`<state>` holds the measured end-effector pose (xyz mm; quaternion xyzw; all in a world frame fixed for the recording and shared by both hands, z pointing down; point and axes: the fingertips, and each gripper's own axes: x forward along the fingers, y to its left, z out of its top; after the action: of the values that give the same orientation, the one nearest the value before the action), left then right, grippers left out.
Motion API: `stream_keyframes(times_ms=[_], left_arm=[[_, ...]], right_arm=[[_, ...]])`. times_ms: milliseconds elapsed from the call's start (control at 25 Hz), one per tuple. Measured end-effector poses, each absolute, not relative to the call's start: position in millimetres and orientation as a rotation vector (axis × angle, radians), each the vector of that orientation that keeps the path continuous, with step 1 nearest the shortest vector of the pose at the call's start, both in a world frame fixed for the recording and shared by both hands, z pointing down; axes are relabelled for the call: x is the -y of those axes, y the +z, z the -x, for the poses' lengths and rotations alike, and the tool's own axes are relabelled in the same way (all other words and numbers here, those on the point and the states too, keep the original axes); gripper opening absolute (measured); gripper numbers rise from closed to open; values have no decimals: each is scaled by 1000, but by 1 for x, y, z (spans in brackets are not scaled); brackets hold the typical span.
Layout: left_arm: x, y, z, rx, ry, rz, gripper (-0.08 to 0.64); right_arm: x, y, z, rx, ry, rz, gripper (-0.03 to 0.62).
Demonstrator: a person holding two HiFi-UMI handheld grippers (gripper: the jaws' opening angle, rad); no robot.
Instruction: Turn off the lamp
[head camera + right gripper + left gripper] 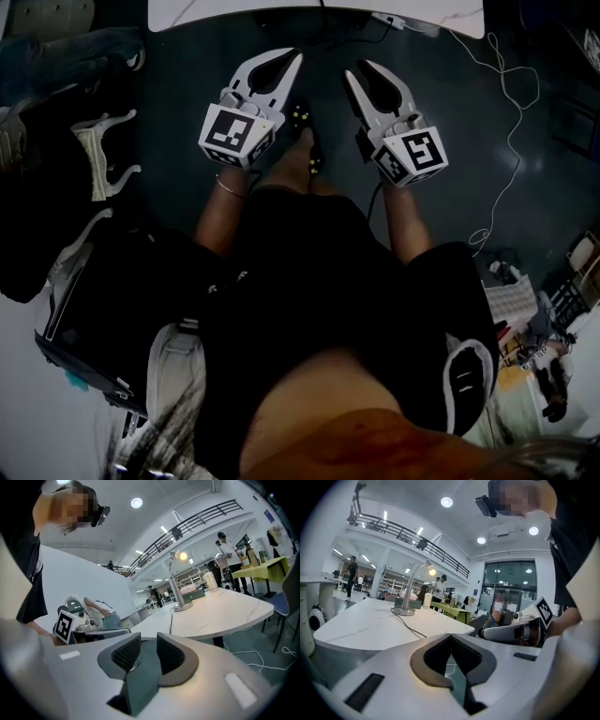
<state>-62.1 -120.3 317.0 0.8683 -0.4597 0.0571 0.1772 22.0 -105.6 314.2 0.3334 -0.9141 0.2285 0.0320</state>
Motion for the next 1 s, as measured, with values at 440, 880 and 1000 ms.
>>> stream_keyframes(times_ms=[440,880,1000], left_arm=[[133,364,63,1294,150,-2437,6],[147,403,79,1331,174,-2405,6],[149,416,82,1334,167,-2378,6]], right_arm=[[150,373,4,2740,673,-994,75],[180,413,7,2664,666,-1068,65],[187,422,5,2677,679,-1079,8]])
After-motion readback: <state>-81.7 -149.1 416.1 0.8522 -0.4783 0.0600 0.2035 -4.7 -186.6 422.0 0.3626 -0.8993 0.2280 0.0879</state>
